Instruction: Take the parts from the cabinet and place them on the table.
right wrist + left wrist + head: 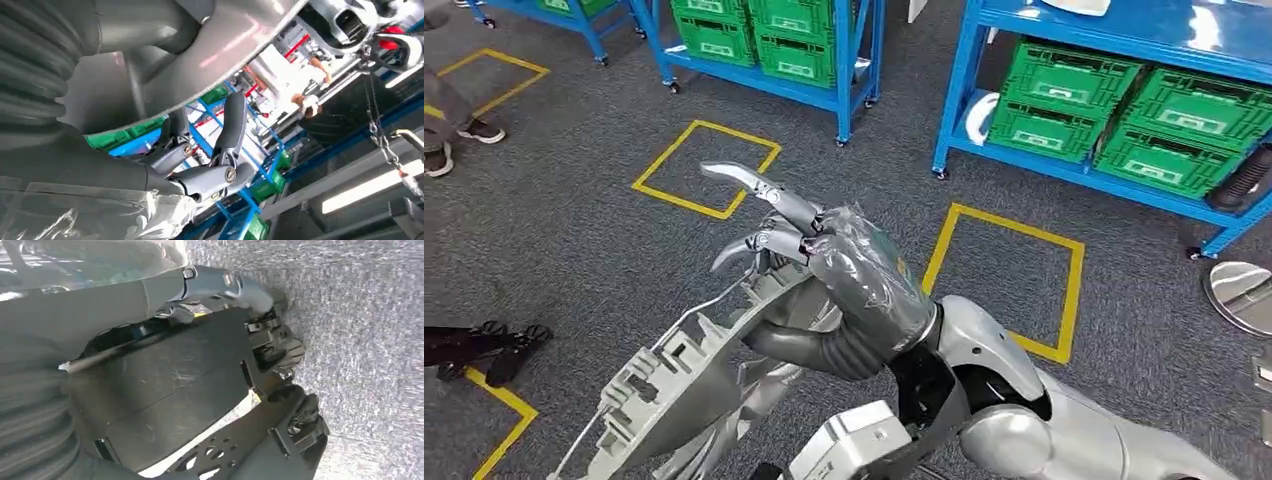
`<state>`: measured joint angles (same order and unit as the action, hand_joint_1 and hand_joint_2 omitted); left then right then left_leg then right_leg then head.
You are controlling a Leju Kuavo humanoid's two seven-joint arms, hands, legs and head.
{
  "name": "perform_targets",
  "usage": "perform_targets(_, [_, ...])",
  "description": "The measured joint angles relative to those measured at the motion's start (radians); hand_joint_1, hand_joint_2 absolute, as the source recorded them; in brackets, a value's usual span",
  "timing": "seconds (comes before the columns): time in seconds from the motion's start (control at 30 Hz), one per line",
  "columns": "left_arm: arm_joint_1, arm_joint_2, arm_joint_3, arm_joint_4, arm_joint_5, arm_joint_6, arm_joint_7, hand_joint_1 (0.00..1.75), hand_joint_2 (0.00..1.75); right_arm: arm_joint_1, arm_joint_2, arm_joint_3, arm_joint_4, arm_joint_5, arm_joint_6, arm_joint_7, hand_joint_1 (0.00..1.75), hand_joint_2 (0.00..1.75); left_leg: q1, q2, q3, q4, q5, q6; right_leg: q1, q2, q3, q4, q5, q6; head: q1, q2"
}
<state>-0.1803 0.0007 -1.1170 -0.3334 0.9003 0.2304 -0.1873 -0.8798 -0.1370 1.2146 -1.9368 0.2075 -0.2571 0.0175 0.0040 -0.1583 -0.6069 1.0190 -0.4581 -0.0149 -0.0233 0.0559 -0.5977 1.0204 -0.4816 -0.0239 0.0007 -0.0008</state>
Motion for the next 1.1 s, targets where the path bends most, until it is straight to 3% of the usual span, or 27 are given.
perform_targets(0.03, [0.000,0.000,-0.001,-0.003,0.001,0.000,0.000,0.00,1.75,-0.002,0.002,0.000,0.000,0.000,0.000,0.001,1.75,1.75,-0.006,0.050,-0.007,0.013,-0.010,-0.005,-0.001,-0.017,0.007,-0.005,0.001,-0.003,-0.001,0.000])
perform_targets(0.07, [0.000,0.000,-0.003,-0.003,0.002,0.003,0.000,0.00,1.75,-0.005,0.003,-0.002,-0.001,0.002,-0.001,0.001,1.75,1.75,-0.004,0.099,-0.026,0.059,-0.041,-0.013,0.000,-0.032,0.012,-0.007,-0.001,-0.009,-0.016,0.000])
perform_targets(0.1, [-0.003,0.003,-0.005,-0.003,0.001,0.005,0.000,0.00,1.75,-0.007,0.003,-0.001,-0.001,0.005,-0.001,0.002,1.75,1.75,-0.001,0.123,-0.055,0.130,-0.076,-0.019,0.001,-0.046,0.014,-0.007,-0.002,-0.011,-0.018,0.000])
perform_targets(0.17, [-0.007,0.008,-0.007,-0.003,0.001,0.005,0.000,0.00,1.75,-0.003,0.003,0.000,-0.001,0.005,-0.001,0.003,1.75,1.75,0.005,0.137,-0.118,0.271,-0.127,-0.030,0.001,-0.079,0.015,-0.007,-0.006,-0.013,-0.019,0.000])
perform_targets(0.2, [-0.007,0.009,-0.008,-0.003,0.000,0.005,0.000,0.00,1.75,-0.003,0.003,0.002,-0.001,0.005,-0.001,0.003,1.75,1.75,0.008,0.139,-0.125,0.287,-0.126,-0.032,0.001,-0.094,0.016,-0.006,-0.007,-0.011,-0.022,0.000])
perform_targets(0.23, [-0.008,0.012,-0.009,-0.003,0.001,0.005,0.000,0.00,1.75,-0.003,0.003,0.002,-0.001,0.006,-0.001,0.003,1.75,1.75,0.011,0.142,-0.110,0.261,-0.101,-0.035,0.000,-0.108,0.017,-0.006,-0.009,-0.010,-0.024,0.000])
perform_targets(0.3, [-0.004,0.015,-0.010,-0.003,0.002,0.005,0.003,0.00,1.75,-0.005,0.004,0.002,-0.001,0.008,-0.001,0.003,1.75,1.75,0.014,0.165,-0.024,0.097,-0.015,-0.035,-0.001,-0.134,0.022,-0.004,-0.014,-0.003,-0.025,0.000])
perform_targets(0.33, [-0.001,0.016,-0.011,-0.003,0.002,0.005,0.004,0.00,1.75,-0.006,0.004,0.002,-0.001,0.007,-0.001,0.003,1.75,1.75,0.013,0.207,0.014,0.019,0.005,-0.033,0.001,-0.143,0.027,-0.004,-0.017,0.002,-0.027,0.000])
perform_targets(0.37, [-0.003,0.016,-0.013,-0.003,0.002,0.003,0.004,0.00,1.75,-0.007,0.004,0.001,-0.002,0.007,-0.002,0.003,1.75,1.75,-0.003,0.235,0.022,0.001,-0.014,-0.029,0.008,-0.154,0.027,-0.003,-0.020,0.008,-0.032,0.000])
perform_targets(0.4, [-0.005,0.015,-0.014,-0.005,0.002,0.003,0.004,0.00,1.75,-0.008,0.004,0.001,-0.002,0.007,-0.002,0.003,1.75,1.75,-0.003,0.228,0.026,-0.003,-0.013,-0.007,0.011,-0.160,0.025,-0.002,-0.020,0.015,-0.033,0.000])
perform_targets(0.5, [0.001,0.013,-0.016,-0.005,0.002,0.003,0.000,0.00,1.75,-0.009,0.005,0.001,-0.002,0.008,-0.002,0.003,1.75,1.75,-0.006,0.191,0.020,-0.009,-0.006,0.014,0.009,-0.200,0.037,-0.009,-0.022,0.032,-0.028,0.000])
perform_targets(0.53, [0.001,0.012,-0.016,-0.006,0.002,0.003,0.000,0.00,1.75,-0.010,0.005,0.000,-0.003,0.008,-0.002,0.003,1.75,1.75,0.002,0.181,0.023,-0.014,-0.001,0.021,0.003,-0.160,0.035,0.001,-0.033,0.039,-0.023,0.000])
perform_targets(0.57, [-0.001,0.013,-0.016,-0.006,0.003,0.004,0.002,0.00,1.75,-0.010,0.005,0.000,-0.004,0.009,-0.003,0.002,1.75,1.75,0.002,0.172,0.022,-0.015,0.001,0.025,0.001,-0.106,0.019,0.036,-0.059,0.039,-0.020,0.000])
perform_targets(0.6, [-0.002,0.013,-0.016,-0.006,0.002,0.003,0.002,0.00,1.75,-0.010,0.005,0.000,-0.006,0.010,-0.003,0.002,1.75,1.75,0.002,0.163,0.020,-0.015,0.002,0.034,0.002,-0.076,-0.015,0.108,-0.100,0.036,-0.011,0.000])
perform_targets(0.67, [-0.001,0.010,-0.017,-0.006,0.002,0.003,0.002,0.00,1.75,-0.005,0.002,0.002,-0.006,0.010,-0.003,0.002,1.75,1.75,-0.003,0.136,0.018,-0.014,0.004,0.038,0.006,-0.061,-0.098,0.272,-0.164,0.033,-0.002,0.000])
perform_targets(0.7, [0.000,0.010,-0.017,-0.006,0.003,0.003,0.002,0.00,1.75,-0.003,0.002,0.003,-0.006,0.010,-0.003,0.002,1.75,1.75,-0.005,0.122,0.018,-0.014,0.004,0.039,0.007,-0.060,-0.118,0.307,-0.164,0.032,-0.001,0.000])
perform_targets(0.73, [0.002,0.010,-0.017,-0.006,0.003,0.003,0.002,0.00,1.75,-0.002,0.001,0.003,-0.006,0.009,-0.003,0.002,1.75,1.75,-0.006,0.107,0.018,-0.014,0.004,0.039,0.008,-0.060,-0.115,0.294,-0.141,0.029,-0.001,0.000])
perform_targets(0.8, [0.000,0.011,-0.017,-0.006,0.003,0.003,0.001,0.00,1.75,-0.003,0.001,0.003,-0.006,0.011,-0.003,0.002,1.75,1.75,-0.006,0.075,0.020,-0.011,0.005,0.037,0.009,-0.046,-0.053,0.155,-0.053,0.019,0.000,0.000])
perform_targets(0.83, [-0.002,0.010,-0.017,-0.006,0.003,0.003,0.001,0.00,1.75,-0.004,0.001,0.003,-0.006,0.013,-0.003,0.002,1.75,1.75,-0.006,0.062,0.020,-0.008,0.005,0.035,0.008,-0.019,-0.011,0.066,-0.014,0.013,0.001,0.000])
perform_targets(0.87, [-0.004,0.007,-0.017,-0.006,0.003,0.004,0.001,0.00,1.75,-0.004,0.001,0.003,-0.006,0.015,-0.003,0.002,1.75,1.75,-0.008,0.050,0.017,-0.004,0.005,0.030,0.008,0.036,0.015,0.009,-0.014,0.008,0.001,0.000])
perform_targets(0.9, [-0.006,0.007,-0.017,-0.006,0.003,0.004,0.001,0.00,1.75,-0.006,0.001,0.003,-0.006,0.018,-0.003,0.002,1.75,1.75,-0.007,0.036,0.013,-0.002,0.004,0.022,0.009,0.020,0.016,0.004,-0.011,0.009,0.002,0.000])
perform_targets(1.0, [-0.002,0.007,-0.017,-0.006,0.003,0.005,-0.002,0.00,1.75,-0.008,0.003,0.003,-0.006,0.024,-0.003,0.002,1.75,1.75,-0.001,0.006,0.004,-0.012,0.010,0.001,0.014,-0.011,0.022,-0.003,-0.007,-0.008,0.002,0.000])
perform_targets(1.03, [-0.002,0.011,-0.017,-0.006,0.004,0.006,-0.002,0.00,1.75,-0.008,0.005,0.002,-0.006,0.026,-0.004,0.002,1.75,1.75,-0.002,0.027,0.004,-0.004,0.008,0.001,0.005,-0.026,0.027,-0.015,0.001,-0.015,0.003,0.000])
perform_targets(1.07, [-0.003,0.010,-0.017,-0.007,0.007,0.005,-0.002,0.00,1.75,-0.008,0.008,0.002,-0.006,0.026,-0.004,0.002,1.75,1.75,-0.006,0.084,-0.006,0.017,-0.011,-0.005,0.006,-0.037,0.033,-0.020,0.002,-0.017,-0.005,0.000])
perform_targets(1.1, [-0.002,0.010,-0.017,-0.007,0.011,0.008,-0.002,0.00,1.75,-0.010,0.008,0.002,-0.007,0.027,-0.006,0.002,1.75,1.75,-0.001,0.120,-0.031,0.075,-0.052,-0.014,0.007,-0.050,0.035,-0.022,0.001,-0.022,-0.013,0.000])
